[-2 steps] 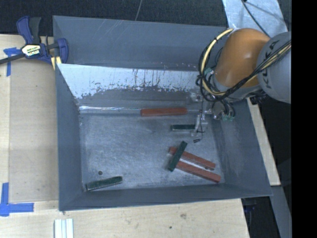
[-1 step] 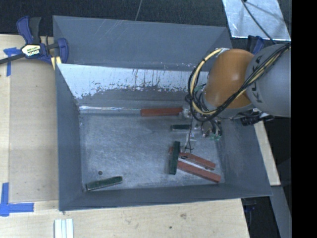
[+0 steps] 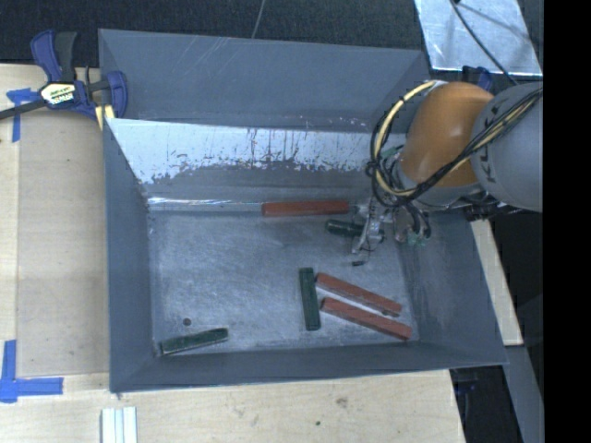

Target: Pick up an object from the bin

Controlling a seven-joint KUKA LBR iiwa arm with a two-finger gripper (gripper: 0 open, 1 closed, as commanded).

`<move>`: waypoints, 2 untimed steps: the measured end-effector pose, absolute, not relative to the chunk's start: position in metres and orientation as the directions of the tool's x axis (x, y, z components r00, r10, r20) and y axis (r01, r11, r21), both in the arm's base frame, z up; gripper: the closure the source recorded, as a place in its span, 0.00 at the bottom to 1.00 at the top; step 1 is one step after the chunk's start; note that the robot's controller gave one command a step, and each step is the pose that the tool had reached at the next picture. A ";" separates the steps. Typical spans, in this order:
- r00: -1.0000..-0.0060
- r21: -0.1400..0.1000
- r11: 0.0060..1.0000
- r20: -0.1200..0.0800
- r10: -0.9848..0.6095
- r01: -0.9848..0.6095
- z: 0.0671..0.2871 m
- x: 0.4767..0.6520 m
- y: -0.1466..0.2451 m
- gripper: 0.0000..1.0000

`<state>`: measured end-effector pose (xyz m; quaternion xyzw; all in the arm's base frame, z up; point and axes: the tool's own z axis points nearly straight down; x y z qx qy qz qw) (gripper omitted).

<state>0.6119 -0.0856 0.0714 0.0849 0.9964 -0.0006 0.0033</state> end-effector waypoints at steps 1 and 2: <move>-0.986 -0.001 0.986 -0.007 0.169 0.169 0.071 0.612 -0.085 1.00; -0.981 0.000 0.981 -0.005 0.195 0.195 0.218 0.609 -0.084 1.00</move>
Offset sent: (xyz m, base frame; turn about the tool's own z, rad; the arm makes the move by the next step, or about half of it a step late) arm -0.0042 0.0024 0.1459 0.0277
